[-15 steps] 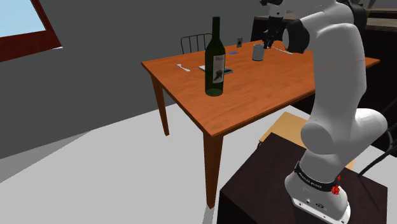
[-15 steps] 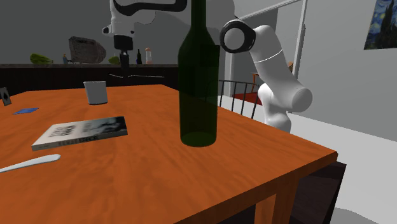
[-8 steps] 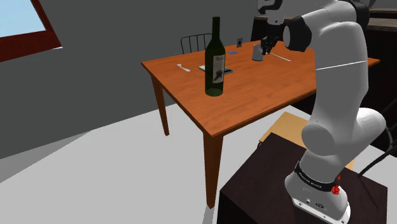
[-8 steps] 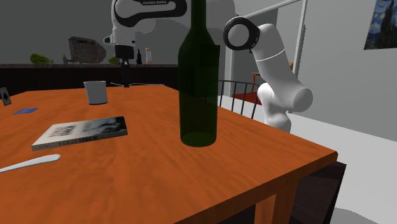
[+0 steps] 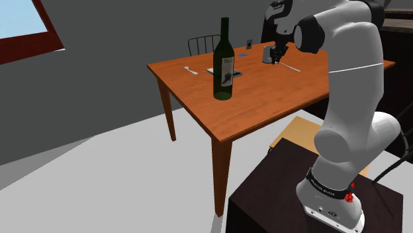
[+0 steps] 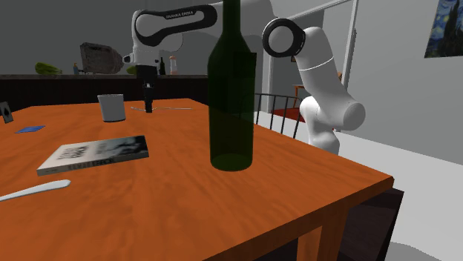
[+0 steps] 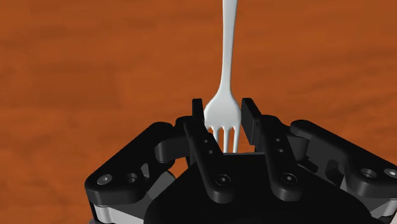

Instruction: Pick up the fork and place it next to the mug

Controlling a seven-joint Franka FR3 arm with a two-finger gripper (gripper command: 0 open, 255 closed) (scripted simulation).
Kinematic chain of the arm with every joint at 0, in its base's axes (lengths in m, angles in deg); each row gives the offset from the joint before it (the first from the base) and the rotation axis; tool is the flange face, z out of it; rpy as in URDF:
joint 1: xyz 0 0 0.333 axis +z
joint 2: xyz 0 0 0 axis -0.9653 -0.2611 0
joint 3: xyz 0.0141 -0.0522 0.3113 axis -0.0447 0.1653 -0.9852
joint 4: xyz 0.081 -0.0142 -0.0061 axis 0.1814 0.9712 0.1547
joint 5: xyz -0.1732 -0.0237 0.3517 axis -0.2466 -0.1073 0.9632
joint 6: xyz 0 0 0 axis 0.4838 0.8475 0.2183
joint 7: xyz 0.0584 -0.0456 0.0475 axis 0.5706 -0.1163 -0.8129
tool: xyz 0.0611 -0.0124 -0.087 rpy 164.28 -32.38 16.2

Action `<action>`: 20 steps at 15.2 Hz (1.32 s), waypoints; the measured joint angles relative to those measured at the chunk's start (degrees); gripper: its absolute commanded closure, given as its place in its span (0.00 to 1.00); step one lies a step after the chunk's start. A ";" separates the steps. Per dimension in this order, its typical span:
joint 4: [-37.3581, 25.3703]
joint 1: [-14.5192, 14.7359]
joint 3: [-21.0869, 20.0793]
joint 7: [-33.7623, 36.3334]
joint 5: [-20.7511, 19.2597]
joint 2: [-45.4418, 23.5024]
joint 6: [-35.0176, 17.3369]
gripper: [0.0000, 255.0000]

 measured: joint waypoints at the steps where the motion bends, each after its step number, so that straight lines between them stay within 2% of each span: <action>1: 0.68 0.10 -0.03 -0.10 0.04 -0.02 -0.68 1.00; 5: 3.67 0.49 -0.15 -0.52 0.23 -0.07 -3.64 1.00; 11: 4.08 0.52 -0.19 -0.61 0.30 -0.17 -4.15 1.00; 12: 4.08 0.52 -0.19 -0.61 0.30 -0.17 -4.15 0.00; 18: 4.08 0.52 -0.19 -0.61 0.30 -0.17 -4.15 0.00; 20: 2.06 0.16 -0.01 -0.47 0.07 0.13 -1.93 0.00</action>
